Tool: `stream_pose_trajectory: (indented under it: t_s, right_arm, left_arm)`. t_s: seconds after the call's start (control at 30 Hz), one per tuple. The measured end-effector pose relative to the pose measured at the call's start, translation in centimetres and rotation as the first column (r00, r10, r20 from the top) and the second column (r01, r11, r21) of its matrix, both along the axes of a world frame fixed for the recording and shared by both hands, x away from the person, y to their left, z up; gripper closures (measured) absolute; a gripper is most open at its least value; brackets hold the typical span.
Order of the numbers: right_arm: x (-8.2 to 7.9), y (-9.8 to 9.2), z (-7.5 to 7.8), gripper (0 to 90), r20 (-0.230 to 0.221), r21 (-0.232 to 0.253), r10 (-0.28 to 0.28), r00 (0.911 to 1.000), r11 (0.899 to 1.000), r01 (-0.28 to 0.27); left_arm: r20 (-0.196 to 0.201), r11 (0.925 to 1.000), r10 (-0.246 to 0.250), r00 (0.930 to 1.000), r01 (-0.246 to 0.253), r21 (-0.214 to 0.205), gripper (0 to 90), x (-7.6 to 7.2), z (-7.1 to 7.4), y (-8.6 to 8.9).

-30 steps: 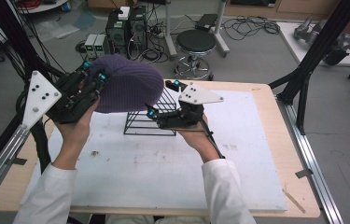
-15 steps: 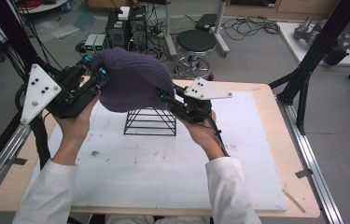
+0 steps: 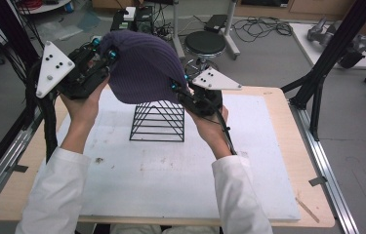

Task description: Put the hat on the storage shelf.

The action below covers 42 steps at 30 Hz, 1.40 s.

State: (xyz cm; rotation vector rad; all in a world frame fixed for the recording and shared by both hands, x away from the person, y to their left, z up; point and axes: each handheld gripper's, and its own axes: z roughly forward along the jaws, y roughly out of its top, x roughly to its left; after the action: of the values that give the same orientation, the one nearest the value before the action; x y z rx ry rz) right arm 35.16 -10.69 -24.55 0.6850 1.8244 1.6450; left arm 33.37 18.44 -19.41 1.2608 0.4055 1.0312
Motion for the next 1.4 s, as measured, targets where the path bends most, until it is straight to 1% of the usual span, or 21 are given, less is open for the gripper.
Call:
stream_pose_trajectory:
  t_s: [0.13,0.17,0.3,0.5,0.6,0.63,0.67,0.7,0.73,0.77,0.8,0.83,0.93,1.0,1.03,1.1,1.17,1.23,1.3,1.33,1.4]
  right_arm:
    - [0.5,-0.2,-0.1,80.2,-0.022,0.012,-0.012,0.9997,1.0,0.012]
    - [0.8,-0.3,-0.2,80.2,-0.04,0.018,-0.012,0.9991,1.0,0.013]
    - [1.1,-0.2,-0.4,80.2,-0.058,0.013,-0.018,0.9981,1.0,0.019]
    - [1.4,-0.1,-0.8,80.1,-0.083,0.006,-0.028,0.9962,1.0,0.028]
    - [1.5,0.0,-1.0,80.1,-0.095,0.001,-0.032,0.995,0.999,0.032]
    - [1.6,-0.1,-1.4,80.1,-0.108,0.005,-0.033,0.9936,0.999,0.034]
    - [1.6,-0.1,-1.4,80.1,-0.108,0.005,-0.033,0.9936,0.999,0.034]
    - [1.6,-0.1,-2.0,80.0,-0.126,-0.002,-0.038,0.9913,0.999,0.039]
    - [1.7,-0.2,-2.2,80.0,-0.132,-0.006,-0.041,0.9904,0.999,0.041]
    - [1.8,-0.2,-2.5,80.0,-0.146,-0.005,-0.043,0.9884,0.999,0.043]
    - [1.9,-0.3,-2.7,80.0,-0.153,-0.004,-0.045,0.9872,0.999,0.045]
    - [1.9,-0.3,-2.9,80.0,-0.159,-0.002,-0.045,0.9862,0.999,0.045]
    - [2.0,-0.3,-3.3,80.0,-0.17,-0.011,-0.047,0.9843,0.999,0.046]
    - [2.0,-0.2,-3.4,80.0,-0.173,-0.016,-0.05,0.9836,0.999,0.048]
    - [2.1,-0.1,-3.9,79.8,-0.191,-0.02,-0.055,0.9801,0.998,0.052]
    - [2.2,0.0,-4.3,79.3,-0.2,-0.031,-0.064,0.9776,0.998,0.059]
    - [2.2,0.1,-4.6,79.3,-0.207,-0.035,-0.065,0.9763,0.998,0.059]
    - [2.3,0.2,-5.6,79.3,-0.235,-0.045,-0.071,0.9695,0.997,0.062]
    - [2.4,0.2,-6.2,79.0,-0.251,-0.053,-0.069,0.9655,0.997,0.057]
    - [2.4,0.2,-6.2,79.0,-0.251,-0.053,-0.069,0.9655,0.997,0.057]
    - [2.5,0.1,-7.0,78.9,-0.265,-0.063,-0.073,0.9614,0.996,0.059]
  left_arm:
    - [-0.009,1.0,0.007,0.9999,-0.007,0.007,75.5,0.5,-0.2,-0.1]
    - [-0.013,0.9999,0.009,0.9999,-0.009,0.009,75.5,0.7,-0.3,-0.1]
    - [-0.025,0.9998,0.017,0.9996,-0.017,0.012,75.5,1.2,-0.5,-0.3]
    - [-0.033,0.9994,0.026,0.9991,-0.026,0.025,75.4,1.5,-0.7,-0.4]
    - [-0.046,0.9987,0.031,0.9985,-0.029,0.042,75.4,1.6,-0.9,-0.5]
    - [-0.054,0.9987,0.026,0.9982,-0.024,0.045,75.3,1.6,-1.1,-0.5]
    - [-0.054,0.9987,0.026,0.9982,-0.024,0.045,75.3,1.6,-1.1,-0.5]
    - [-0.062,0.9978,0.032,0.9975,-0.028,0.06,75.3,1.7,-1.3,-0.6]
    - [-0.062,0.9978,0.032,0.9975,-0.028,0.06,75.3,1.7,-1.3,-0.6]
    - [-0.082,0.9971,0.032,0.9961,-0.026,0.071,75.3,1.9,-1.4,-0.7]
    - [-0.082,0.9971,0.032,0.9961,-0.026,0.071,75.3,1.9,-1.4,-0.7]
    - [-0.094,0.9967,0.036,0.9949,-0.029,0.075,75.3,2.0,-1.6,-0.9]
    - [-0.099,0.9964,0.037,0.9944,-0.03,0.079,75.3,2.0,-1.8,-1.0]
    - [-0.115,0.996,0.039,0.9926,-0.03,0.084,75.3,2.1,-2.1,-1.1]
    - [-0.121,0.9959,0.041,0.9918,-0.031,0.085,75.3,2.2,-2.2,-1.1]
    - [-0.131,0.9948,0.049,0.9901,-0.036,0.095,75.3,2.3,-2.5,-1.3]
    - [-0.135,0.9927,0.06,0.989,-0.045,0.112,75.3,2.3,-3.0,-1.5]
    - [-0.15,0.9912,0.067,0.9864,-0.048,0.124,75.2,2.2,-3.6,-1.6]
    - [-0.164,0.9892,0.072,0.9838,-0.05,0.138,75.2,2.1,-4.1,-1.7]
    - [-0.168,0.9876,0.077,0.9829,-0.052,0.148,75.2,2.1,-4.3,-1.7]
    - [-0.178,0.987,0.075,0.9812,-0.048,0.153,75.1,2.1,-4.8,-1.7]
